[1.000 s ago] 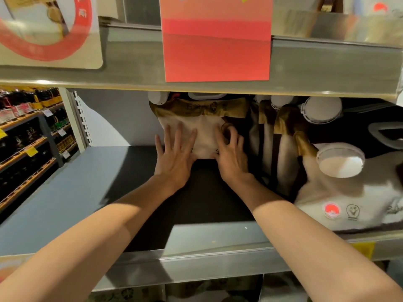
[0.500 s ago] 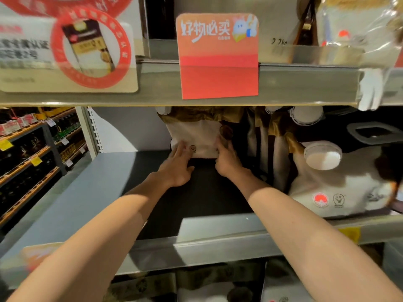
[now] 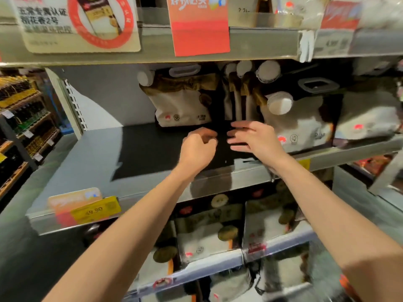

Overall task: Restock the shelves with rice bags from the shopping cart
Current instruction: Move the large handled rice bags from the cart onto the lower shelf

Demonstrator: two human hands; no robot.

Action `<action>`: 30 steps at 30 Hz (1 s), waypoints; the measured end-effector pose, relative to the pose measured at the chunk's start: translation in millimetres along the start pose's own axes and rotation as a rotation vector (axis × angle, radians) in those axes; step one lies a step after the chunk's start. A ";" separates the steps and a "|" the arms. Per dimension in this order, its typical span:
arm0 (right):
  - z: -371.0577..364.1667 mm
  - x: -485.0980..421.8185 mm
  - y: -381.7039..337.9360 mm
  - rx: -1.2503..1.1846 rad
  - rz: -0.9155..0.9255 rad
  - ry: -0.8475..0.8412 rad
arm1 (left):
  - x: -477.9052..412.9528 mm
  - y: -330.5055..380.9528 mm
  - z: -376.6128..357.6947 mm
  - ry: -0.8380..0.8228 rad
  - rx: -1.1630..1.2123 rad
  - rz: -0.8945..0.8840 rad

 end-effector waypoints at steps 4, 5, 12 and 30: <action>59.5 55.0 19.5 -0.146 -0.050 0.262 | 61.7 33.3 -37.8 0.166 0.076 -0.310; 78.7 70.2 33.9 -0.167 -0.096 0.357 | 75.6 35.2 -55.5 0.143 0.109 -0.327; 177.8 196.7 182.9 -0.125 -0.483 0.602 | 156.1 -23.5 -230.1 -0.451 0.274 0.224; 394.3 522.9 382.2 0.007 -0.862 0.922 | 375.5 -17.1 -568.5 -1.025 -0.340 -0.034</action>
Point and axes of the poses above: each hand's wrist, its own x-axis away from the middle knuckle, its own z-axis out of the back of the hand, y = z × x, the point moved 5 cm from there along -x, towards the middle knuckle, and after that the axes turned 1 degree about -z, right-handed, at the moved point
